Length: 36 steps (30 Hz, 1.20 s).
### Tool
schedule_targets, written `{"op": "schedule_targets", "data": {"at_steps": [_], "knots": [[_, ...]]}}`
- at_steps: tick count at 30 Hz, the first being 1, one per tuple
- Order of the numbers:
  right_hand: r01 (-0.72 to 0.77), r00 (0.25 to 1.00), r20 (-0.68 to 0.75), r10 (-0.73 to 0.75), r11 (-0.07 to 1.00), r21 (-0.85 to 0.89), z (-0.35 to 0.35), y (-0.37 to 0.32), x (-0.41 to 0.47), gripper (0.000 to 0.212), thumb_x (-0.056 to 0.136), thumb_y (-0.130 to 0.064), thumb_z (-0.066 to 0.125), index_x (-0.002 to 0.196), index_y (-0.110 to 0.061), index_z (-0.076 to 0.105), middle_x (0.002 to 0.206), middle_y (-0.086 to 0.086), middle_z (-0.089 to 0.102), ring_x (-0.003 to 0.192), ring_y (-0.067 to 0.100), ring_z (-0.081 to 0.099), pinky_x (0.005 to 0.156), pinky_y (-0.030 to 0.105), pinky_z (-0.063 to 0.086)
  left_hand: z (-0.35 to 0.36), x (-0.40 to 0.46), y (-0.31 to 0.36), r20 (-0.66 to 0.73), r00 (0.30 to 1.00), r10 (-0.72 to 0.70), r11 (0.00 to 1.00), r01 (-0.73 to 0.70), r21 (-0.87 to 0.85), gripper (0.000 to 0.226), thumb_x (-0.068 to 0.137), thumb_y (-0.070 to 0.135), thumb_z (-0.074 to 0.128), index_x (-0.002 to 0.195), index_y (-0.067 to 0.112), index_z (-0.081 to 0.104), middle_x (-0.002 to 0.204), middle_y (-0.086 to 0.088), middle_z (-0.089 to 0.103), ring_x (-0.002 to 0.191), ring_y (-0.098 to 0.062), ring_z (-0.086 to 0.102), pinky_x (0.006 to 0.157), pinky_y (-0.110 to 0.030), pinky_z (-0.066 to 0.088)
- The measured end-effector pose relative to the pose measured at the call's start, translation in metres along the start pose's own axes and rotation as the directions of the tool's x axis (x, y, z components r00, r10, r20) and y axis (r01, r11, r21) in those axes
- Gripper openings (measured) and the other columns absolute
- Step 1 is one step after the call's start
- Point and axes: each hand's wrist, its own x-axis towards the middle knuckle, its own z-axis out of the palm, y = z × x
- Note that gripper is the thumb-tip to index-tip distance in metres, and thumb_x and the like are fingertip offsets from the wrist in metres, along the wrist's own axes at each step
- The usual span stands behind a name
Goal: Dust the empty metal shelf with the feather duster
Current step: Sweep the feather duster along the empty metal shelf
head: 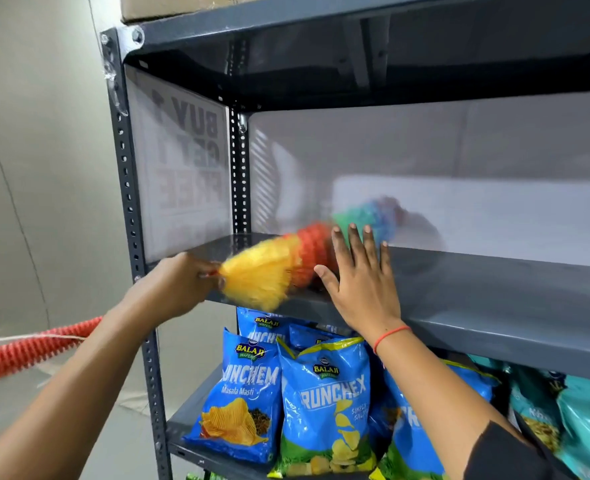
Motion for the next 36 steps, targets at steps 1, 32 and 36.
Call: {"op": "schedule_targets", "data": {"at_steps": [1, 32, 36], "knots": [[0.009, 1.0, -0.004, -0.009, 1.0, -0.001, 0.0, 0.001, -0.001, 0.074, 0.092, -0.058, 0.008, 0.142, -0.009, 0.03, 0.145, 0.02, 0.033, 0.136, 0.035, 0.021, 0.107, 0.053, 0.015, 0.002, 0.0, -0.001, 0.047, 0.999, -0.003, 0.999, 0.001, 0.039, 0.021, 0.089, 0.028, 0.059, 0.105, 0.027, 0.073, 0.061, -0.001, 0.062, 0.052, -0.016, 0.052, 0.058, -0.028, 0.045], [-0.407, 0.883, -0.326, 0.337, 0.897, -0.174, -0.063, 0.139, -0.073, 0.074, 0.093, -0.06, 0.01, 0.14, -0.009, 0.033, 0.146, 0.019, 0.032, 0.135, 0.038, 0.02, 0.107, 0.055, 0.014, 0.077, 0.086, 0.096, 0.119, 0.914, 0.389, 0.921, -0.39, -0.011, 0.031, 0.082, 0.045, 0.063, 0.078, 0.016, 0.075, 0.087, -0.018, 0.072, 0.078, -0.032, 0.065, 0.064, -0.031, 0.046], [-0.478, 0.839, -0.366, 0.402, 0.867, -0.141, -0.07, 0.154, -0.08, 0.077, 0.091, -0.063, 0.008, 0.142, -0.01, 0.031, 0.147, 0.017, 0.031, 0.137, 0.036, 0.017, 0.109, 0.052, 0.012, 0.091, 0.082, 0.135, 0.134, 0.819, 0.558, 0.827, -0.536, -0.17, 0.033, 0.08, 0.044, 0.067, 0.082, 0.012, 0.077, 0.081, -0.018, 0.074, 0.079, -0.031, 0.067, 0.072, -0.037, 0.053]]}}
